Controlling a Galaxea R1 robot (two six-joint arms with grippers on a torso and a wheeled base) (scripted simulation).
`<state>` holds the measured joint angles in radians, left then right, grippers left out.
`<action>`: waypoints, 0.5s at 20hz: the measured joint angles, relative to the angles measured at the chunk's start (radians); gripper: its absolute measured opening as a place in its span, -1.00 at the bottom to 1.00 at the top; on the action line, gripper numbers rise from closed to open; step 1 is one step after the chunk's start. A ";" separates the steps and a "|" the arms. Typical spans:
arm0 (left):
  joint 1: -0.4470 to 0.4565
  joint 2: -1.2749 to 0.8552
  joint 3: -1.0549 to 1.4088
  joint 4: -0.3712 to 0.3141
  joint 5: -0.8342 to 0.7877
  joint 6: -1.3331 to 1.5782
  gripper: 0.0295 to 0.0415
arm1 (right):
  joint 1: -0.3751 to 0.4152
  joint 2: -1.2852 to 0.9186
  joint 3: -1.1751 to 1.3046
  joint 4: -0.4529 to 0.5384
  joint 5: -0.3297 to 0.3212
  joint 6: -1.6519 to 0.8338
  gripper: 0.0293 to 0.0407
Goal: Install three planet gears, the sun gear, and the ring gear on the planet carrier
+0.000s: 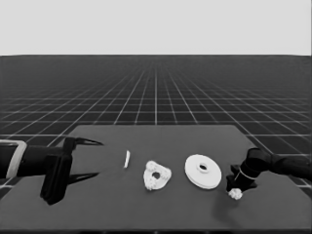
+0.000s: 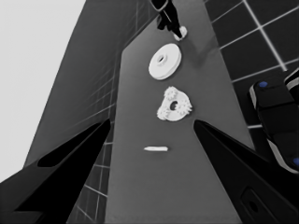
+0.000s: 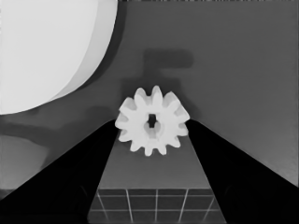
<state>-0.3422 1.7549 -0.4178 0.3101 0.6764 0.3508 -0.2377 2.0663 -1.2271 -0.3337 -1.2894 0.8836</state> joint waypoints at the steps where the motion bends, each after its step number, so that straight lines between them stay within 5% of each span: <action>1: 0.000 0.000 0.000 0.000 0.000 0.000 0.49 | 0.000 0.000 0.000 0.000 0.000 0.000 -0.72; 2: 0.000 0.000 0.000 0.000 0.000 0.000 0.49 | 0.000 0.000 0.000 0.000 0.000 0.000 -0.72; 5: 0.000 0.000 0.000 0.000 0.000 0.000 0.49 | 0.183 -0.067 0.116 0.135 -0.129 0.016 -0.71; 10: 0.000 0.000 0.000 0.000 0.000 0.000 0.49 | 0.233 -0.073 0.126 0.175 -0.160 0.016 -0.71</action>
<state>-0.3422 1.7549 -0.4178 0.3101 0.6764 0.3508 -0.0044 1.9930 -1.1014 -0.1592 -1.4492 0.8997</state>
